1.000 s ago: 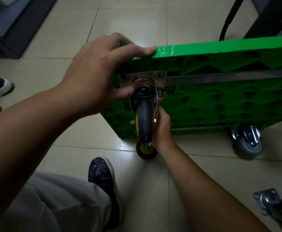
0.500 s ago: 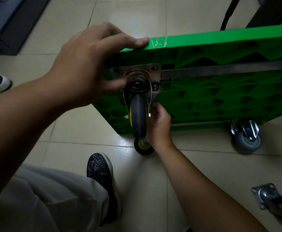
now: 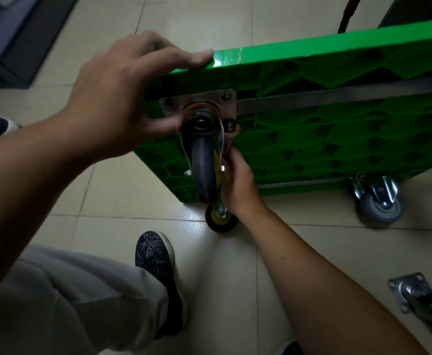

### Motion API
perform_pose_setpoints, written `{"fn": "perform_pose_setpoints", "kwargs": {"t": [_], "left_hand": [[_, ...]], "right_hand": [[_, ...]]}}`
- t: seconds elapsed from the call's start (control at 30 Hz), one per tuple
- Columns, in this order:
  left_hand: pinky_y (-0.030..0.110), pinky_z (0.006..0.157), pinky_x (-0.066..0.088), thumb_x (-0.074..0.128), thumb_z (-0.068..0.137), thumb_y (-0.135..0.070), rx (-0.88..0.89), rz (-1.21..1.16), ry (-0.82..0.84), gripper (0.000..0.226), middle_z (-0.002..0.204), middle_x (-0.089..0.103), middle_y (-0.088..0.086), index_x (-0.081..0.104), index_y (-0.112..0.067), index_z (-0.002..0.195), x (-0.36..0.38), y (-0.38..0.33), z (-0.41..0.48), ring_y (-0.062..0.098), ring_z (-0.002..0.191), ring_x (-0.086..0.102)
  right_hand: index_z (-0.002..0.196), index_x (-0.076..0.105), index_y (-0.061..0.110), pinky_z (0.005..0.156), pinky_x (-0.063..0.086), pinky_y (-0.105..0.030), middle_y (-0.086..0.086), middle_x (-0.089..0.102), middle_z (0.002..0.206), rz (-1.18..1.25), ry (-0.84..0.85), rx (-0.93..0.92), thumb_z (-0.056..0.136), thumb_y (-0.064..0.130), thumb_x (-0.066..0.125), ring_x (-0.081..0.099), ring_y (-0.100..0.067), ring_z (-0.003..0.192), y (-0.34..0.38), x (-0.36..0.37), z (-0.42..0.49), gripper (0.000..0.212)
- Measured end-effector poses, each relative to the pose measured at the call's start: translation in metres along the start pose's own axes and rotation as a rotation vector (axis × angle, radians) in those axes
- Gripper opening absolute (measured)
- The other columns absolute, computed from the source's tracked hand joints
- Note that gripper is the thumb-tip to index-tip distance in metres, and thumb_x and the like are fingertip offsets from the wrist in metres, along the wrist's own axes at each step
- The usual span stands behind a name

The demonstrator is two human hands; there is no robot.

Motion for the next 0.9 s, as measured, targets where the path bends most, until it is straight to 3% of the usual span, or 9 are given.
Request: {"fn": "perform_pose_setpoints", "kwargs": {"t": [0.07,0.23,0.47,0.57,0.7,0.9], "left_hand": [[0.057,0.083,0.05,0.064,0.085,-0.047,0.0,0.012,-0.005,0.067,0.132,0.056,0.01,0.045,-0.038,0.149,0.0,-0.001,-0.001,0.033,0.117,0.053],[0.052,0.082,0.049,0.052,0.084,-0.059,-0.007,0.026,-0.023,0.067,0.13,0.056,0.008,0.045,-0.041,0.148,-0.001,0.0,-0.001,0.032,0.115,0.053],[0.045,0.08,0.046,0.062,0.088,-0.06,0.001,0.037,-0.029,0.067,0.129,0.056,0.007,0.044,-0.041,0.149,0.001,0.001,-0.001,0.029,0.114,0.053],[0.045,0.077,0.045,0.063,0.088,-0.055,0.013,0.066,-0.037,0.066,0.128,0.056,0.01,0.043,-0.039,0.149,0.003,0.001,0.0,0.031,0.111,0.053],[0.043,0.076,0.042,0.062,0.088,-0.054,0.022,0.092,-0.047,0.066,0.127,0.056,0.012,0.044,-0.036,0.149,0.004,0.001,0.0,0.033,0.109,0.053],[0.043,0.08,0.043,0.064,0.089,-0.053,0.026,0.091,-0.051,0.067,0.128,0.057,0.009,0.043,-0.039,0.15,0.004,0.004,0.002,0.031,0.11,0.054]], "right_hand": [[0.115,0.061,0.021,0.085,0.053,-0.04,-0.002,0.07,0.099,0.002,0.019,-0.011,0.106,0.02,0.05,0.065,-0.017,0.094,0.002,0.0,0.002,0.014],[0.097,0.06,0.031,0.066,0.043,-0.01,0.015,0.064,0.082,-0.007,0.012,-0.045,0.104,0.013,0.051,0.059,0.011,0.076,0.01,-0.007,0.0,0.022],[0.09,0.058,0.033,0.061,0.041,-0.01,0.014,0.06,0.075,-0.09,0.022,-0.046,0.104,0.013,0.052,0.056,0.009,0.067,0.013,-0.012,0.002,0.025],[0.089,0.058,0.029,0.062,0.044,-0.016,0.006,0.06,0.073,-0.152,0.036,-0.058,0.105,0.016,0.051,0.055,0.002,0.064,0.011,-0.023,0.004,0.022],[0.092,0.059,0.008,0.064,0.048,-0.04,-0.009,0.061,0.073,-0.293,0.108,-0.11,0.105,0.023,0.05,0.059,-0.023,0.067,0.008,-0.038,0.009,0.022],[0.085,0.057,0.011,0.066,0.046,-0.039,-0.009,0.061,0.073,-0.365,0.143,-0.123,0.105,0.023,0.05,0.058,-0.022,0.068,0.012,-0.048,0.013,0.025]]}}
Point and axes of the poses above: each hand's wrist, its own z-axis towards the middle knuckle, its own x-axis out of the palm, y = z × x, the point moved 5 cm from there along z, towards the middle knuckle
